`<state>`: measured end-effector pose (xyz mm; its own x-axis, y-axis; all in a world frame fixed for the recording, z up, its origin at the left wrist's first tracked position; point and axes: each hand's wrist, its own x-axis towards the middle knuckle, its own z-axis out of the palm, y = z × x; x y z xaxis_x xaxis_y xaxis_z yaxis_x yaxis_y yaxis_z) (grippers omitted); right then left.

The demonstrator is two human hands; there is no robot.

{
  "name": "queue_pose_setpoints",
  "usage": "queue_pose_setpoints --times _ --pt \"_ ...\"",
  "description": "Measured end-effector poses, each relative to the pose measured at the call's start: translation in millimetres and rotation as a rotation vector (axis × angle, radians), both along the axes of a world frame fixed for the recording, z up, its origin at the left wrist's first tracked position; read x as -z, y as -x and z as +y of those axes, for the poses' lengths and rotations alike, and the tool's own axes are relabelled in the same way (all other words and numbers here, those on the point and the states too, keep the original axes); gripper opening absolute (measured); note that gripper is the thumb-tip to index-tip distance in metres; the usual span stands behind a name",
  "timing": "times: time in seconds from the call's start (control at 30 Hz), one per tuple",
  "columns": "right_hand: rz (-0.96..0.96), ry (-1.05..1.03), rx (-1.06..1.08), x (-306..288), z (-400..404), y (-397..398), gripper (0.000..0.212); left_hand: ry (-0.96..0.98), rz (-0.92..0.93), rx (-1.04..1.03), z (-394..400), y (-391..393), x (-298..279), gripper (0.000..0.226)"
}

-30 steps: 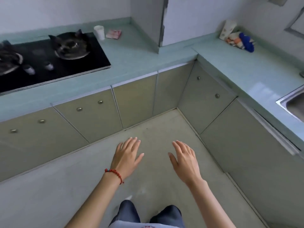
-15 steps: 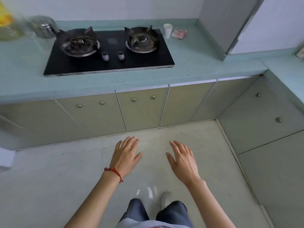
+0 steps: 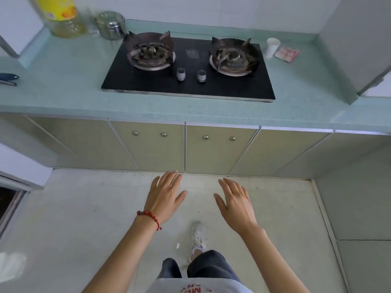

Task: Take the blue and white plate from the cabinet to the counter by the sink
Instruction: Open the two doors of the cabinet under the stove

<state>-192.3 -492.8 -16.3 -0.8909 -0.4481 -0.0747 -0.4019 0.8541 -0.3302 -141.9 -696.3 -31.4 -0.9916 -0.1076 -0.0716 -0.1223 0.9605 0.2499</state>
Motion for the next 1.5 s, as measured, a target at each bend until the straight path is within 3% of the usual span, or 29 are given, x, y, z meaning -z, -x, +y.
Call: queue_pose_setpoints --times 0.27,0.47,0.6,0.73,0.8,0.9,0.97,1.07,1.2,1.33,1.5 --pt "-0.055 -0.001 -0.042 14.8 -33.0 76.4 0.048 0.041 -0.066 -0.007 -29.9 69.2 12.2 0.049" --pt "-0.224 0.069 -0.053 38.7 -61.2 115.0 0.065 -0.057 -0.093 -0.052 -55.2 105.2 31.8 0.057" --pt "-0.294 0.218 0.081 53.0 -85.9 137.2 0.044 -0.16 -0.065 -0.067 -73.7 130.1 45.7 0.064" --pt "-0.298 0.356 0.228 64.9 -112.4 155.1 0.038 -0.297 -0.031 -0.086 -85.2 152.4 64.0 0.067" --pt "-0.304 0.418 0.284 73.1 -126.1 163.0 0.036 -0.427 -0.008 -0.154 -88.1 164.3 73.7 0.064" --pt "-0.363 0.533 0.372 88.3 -144.7 174.2 0.035 -0.778 0.021 -0.377 -89.5 181.2 88.6 0.041" --pt "-0.442 0.655 0.473 97.0 -155.7 182.8 0.031 -1.024 0.01 -0.503 -89.6 191.4 98.0 0.032" --pt "-0.56 0.878 0.611 110.2 -168.9 198.1 0.024 -1.226 0.03 -0.593 -90.6 206.4 112.3 0.021" --pt "-0.731 1.167 0.739 125.8 -179.5 220.3 0.022 -1.515 0.047 -0.792 -93.7 229.8 122.2 0.022" --pt "-0.876 1.423 0.872 139.3 -189.8 239.8 0.022 -1.7 0.063 -0.865 -96.9 252.5 129.9 0.024" --pt "-0.919 1.53 0.907 147.7 -200.2 257.4 0.017 -1.842 0.092 -0.884 -99.0 272.1 134.9 0.023"
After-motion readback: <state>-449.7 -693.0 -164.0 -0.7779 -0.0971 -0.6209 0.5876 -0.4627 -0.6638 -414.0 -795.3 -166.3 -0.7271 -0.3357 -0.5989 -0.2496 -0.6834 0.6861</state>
